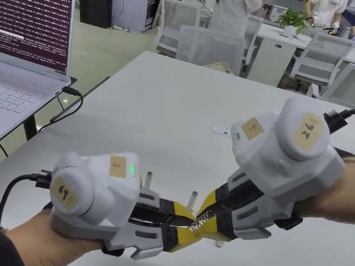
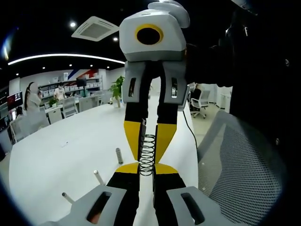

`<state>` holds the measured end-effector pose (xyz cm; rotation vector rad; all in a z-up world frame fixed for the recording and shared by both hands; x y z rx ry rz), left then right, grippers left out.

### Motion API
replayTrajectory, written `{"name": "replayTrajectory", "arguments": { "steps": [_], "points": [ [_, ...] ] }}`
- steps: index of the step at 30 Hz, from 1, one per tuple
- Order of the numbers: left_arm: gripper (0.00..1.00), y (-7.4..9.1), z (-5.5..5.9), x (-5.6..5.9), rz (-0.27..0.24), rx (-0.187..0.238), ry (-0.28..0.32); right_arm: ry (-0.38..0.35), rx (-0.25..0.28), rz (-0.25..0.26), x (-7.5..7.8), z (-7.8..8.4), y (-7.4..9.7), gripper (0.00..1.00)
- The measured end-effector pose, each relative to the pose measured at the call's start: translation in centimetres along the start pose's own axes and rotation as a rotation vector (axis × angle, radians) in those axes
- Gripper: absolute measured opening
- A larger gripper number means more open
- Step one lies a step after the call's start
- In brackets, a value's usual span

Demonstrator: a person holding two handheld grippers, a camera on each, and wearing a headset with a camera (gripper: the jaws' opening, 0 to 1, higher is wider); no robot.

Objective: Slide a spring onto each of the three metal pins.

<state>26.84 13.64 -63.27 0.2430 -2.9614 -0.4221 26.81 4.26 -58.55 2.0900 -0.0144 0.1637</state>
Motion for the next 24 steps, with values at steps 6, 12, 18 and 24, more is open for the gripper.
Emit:
{"name": "replayTrajectory", "arguments": {
  "steps": [6,12,18,24],
  "points": [
    [0.02,-0.1,0.2,0.1,0.005,-0.002,0.000,-0.001,-0.015,-0.016,0.0,0.0,-0.2,0.08],
    [0.03,-0.1,0.1,0.0,-0.003,0.008,0.004,0.009,-0.036,-0.018,0.2,-0.2,-0.1,0.08],
    [0.03,0.1,0.2,-0.2,-0.014,0.013,0.016,0.026,-0.064,-0.030,0.6,-0.7,-0.2,0.08],
    [0.07,0.8,0.9,-0.6,-0.033,0.002,0.033,0.030,-0.067,-0.030,1.1,-1.1,-0.2,0.08]
  ]
}}
Point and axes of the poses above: the centre of the closed fingertips' face, and the gripper's own axes: y roughly backward along the fingers, x roughly to its right, z roughly out of its underside, the point moved 8 cm from there along y, roughly backward along the fingers, and after that the axes turned 10 degrees about y, right-handed, at the moved point
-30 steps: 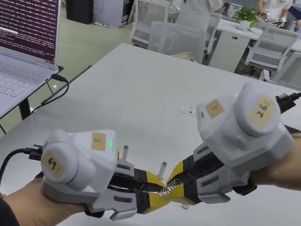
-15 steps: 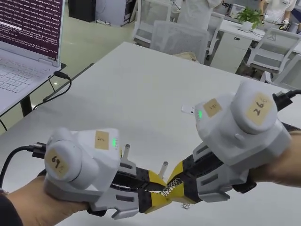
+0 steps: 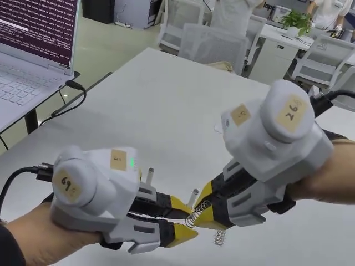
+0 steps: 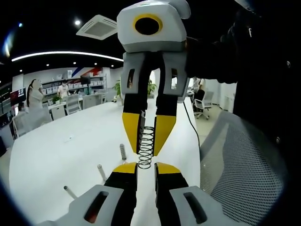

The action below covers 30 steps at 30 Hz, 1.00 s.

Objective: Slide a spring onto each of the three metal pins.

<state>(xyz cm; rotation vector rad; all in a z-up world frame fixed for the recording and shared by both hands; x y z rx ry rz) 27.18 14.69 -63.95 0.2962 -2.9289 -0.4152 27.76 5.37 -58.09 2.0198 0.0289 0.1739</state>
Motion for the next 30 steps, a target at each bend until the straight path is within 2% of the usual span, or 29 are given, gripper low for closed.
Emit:
{"name": "replayTrajectory", "arguments": {
  "steps": [9,14,18,22,30],
  "points": [
    [0.22,0.9,0.4,-0.3,-0.011,0.014,0.057,0.011,-0.005,0.009,0.6,-0.5,0.2,0.08],
    [0.32,1.2,0.8,0.2,0.013,0.010,0.080,0.008,-0.002,0.020,0.8,-0.5,0.5,0.08],
    [0.45,1.3,1.1,0.4,0.009,0.009,0.092,0.007,-0.004,0.023,0.9,-0.4,0.6,0.08],
    [0.51,1.7,1.2,0.5,0.009,0.008,0.112,0.011,-0.006,0.025,0.9,-0.4,0.7,0.08],
    [0.72,2.1,1.4,0.9,0.002,0.006,0.137,0.021,-0.003,0.031,1.2,-0.9,0.8,0.08]
  ]
}}
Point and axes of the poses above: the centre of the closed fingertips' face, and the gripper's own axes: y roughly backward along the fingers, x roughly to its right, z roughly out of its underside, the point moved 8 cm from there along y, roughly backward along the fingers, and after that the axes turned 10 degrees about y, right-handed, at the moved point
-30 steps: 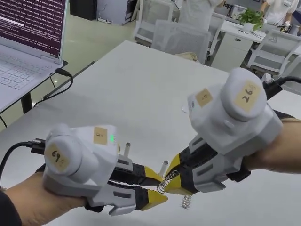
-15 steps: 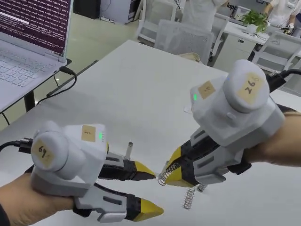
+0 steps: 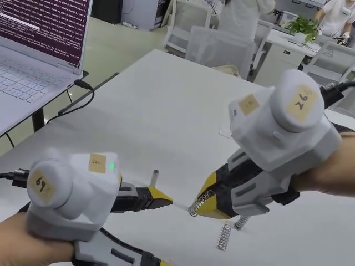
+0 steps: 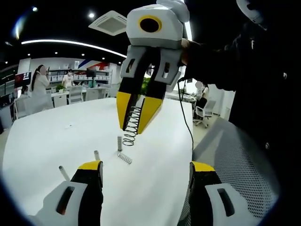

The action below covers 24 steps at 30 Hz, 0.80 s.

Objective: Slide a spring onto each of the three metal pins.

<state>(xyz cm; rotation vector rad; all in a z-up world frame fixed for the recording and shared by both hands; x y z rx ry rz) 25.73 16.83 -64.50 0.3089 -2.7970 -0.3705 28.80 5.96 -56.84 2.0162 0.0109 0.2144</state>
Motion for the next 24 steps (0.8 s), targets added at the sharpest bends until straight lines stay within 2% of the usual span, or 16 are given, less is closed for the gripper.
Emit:
{"name": "replayTrajectory", "arguments": {
  "steps": [5,10,15,20,24],
  "points": [
    [0.80,0.3,0.0,0.2,-0.002,0.006,0.002,0.005,0.001,0.001,0.1,-0.3,0.0,0.08],
    [0.85,0.7,0.2,0.0,-0.031,0.009,0.000,0.007,-0.004,0.002,0.3,-0.4,0.0,0.08],
    [0.86,1.3,0.3,0.2,-0.049,0.011,-0.011,0.005,-0.003,0.011,0.8,-0.5,0.3,0.08],
    [0.85,2.2,0.5,0.1,-0.089,0.011,-0.027,-0.001,-0.004,0.026,1.7,-0.6,0.6,0.08],
    [0.85,3.3,1.2,-0.3,-0.128,0.008,-0.023,-0.005,-0.004,0.037,2.7,-0.7,0.7,0.08]
  ]
}}
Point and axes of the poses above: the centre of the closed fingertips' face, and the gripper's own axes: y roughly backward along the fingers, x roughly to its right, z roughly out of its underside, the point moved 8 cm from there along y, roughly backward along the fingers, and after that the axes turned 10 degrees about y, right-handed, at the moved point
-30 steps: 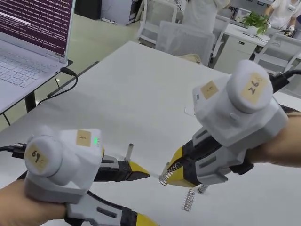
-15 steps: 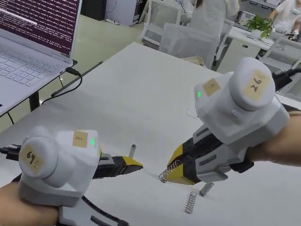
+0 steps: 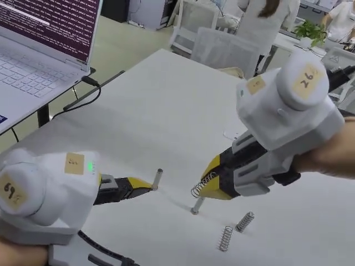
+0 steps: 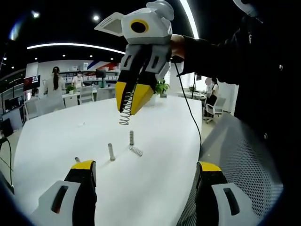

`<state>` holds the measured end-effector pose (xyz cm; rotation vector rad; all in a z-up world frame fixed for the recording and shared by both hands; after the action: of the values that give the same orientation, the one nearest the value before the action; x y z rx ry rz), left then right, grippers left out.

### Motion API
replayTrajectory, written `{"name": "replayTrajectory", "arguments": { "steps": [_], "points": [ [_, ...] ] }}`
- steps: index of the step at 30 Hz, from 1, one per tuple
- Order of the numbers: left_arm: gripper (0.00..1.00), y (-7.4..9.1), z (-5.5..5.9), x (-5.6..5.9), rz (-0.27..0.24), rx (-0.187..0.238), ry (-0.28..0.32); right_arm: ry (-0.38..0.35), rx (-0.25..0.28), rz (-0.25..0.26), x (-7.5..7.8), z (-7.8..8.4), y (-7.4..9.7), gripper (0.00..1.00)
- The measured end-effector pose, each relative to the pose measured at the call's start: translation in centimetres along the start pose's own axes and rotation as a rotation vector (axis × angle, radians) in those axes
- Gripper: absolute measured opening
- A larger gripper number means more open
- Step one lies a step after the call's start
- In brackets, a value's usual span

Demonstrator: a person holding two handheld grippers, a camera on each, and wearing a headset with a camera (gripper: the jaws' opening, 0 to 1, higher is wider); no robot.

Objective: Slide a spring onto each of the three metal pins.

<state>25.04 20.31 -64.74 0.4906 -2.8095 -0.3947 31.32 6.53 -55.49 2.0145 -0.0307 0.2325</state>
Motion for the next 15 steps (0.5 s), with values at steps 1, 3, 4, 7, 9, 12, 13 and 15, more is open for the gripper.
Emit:
{"name": "replayTrajectory", "arguments": {
  "steps": [1,3,4,7,9,12,13,15],
  "points": [
    [0.85,0.2,0.2,-0.1,-0.007,-0.001,0.006,-0.002,-0.001,0.001,0.2,0.0,-0.1,0.08],
    [0.84,0.6,0.4,-0.3,-0.017,-0.001,0.011,0.000,-0.006,0.000,0.6,-0.1,-0.2,0.08],
    [0.84,0.7,0.6,-0.4,-0.022,-0.005,0.013,0.001,-0.007,-0.002,0.8,-0.1,-0.4,0.08],
    [0.84,1.2,0.8,-0.5,-0.038,-0.011,0.008,0.007,-0.016,-0.008,1.4,-0.3,-0.9,0.08],
    [0.84,1.5,0.9,-0.7,-0.047,-0.008,0.012,0.011,-0.020,-0.012,1.9,-0.4,-1.2,0.08],
    [0.84,1.7,0.9,-0.8,-0.059,-0.006,0.013,0.008,-0.027,-0.010,3.0,-0.5,-1.6,0.08],
    [0.84,1.8,0.9,-0.9,-0.063,-0.005,0.016,0.010,-0.030,-0.006,3.4,-0.5,-1.8,0.08],
    [0.84,2.0,1.0,-1.0,-0.068,-0.004,0.017,0.011,-0.030,-0.006,4.0,-0.7,-2.0,0.08]
  ]
}}
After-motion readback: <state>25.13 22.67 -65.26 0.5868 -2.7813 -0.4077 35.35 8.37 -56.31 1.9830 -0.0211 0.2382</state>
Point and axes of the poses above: the centre of the closed fingertips' face, and the gripper's own axes: y roughly backward along the fingers, x roughly to its right, z roughly out of its underside, the point moved 8 cm from there along y, roughly backward along the fingers, and after that the axes turned 10 degrees about y, right-handed, at the moved point
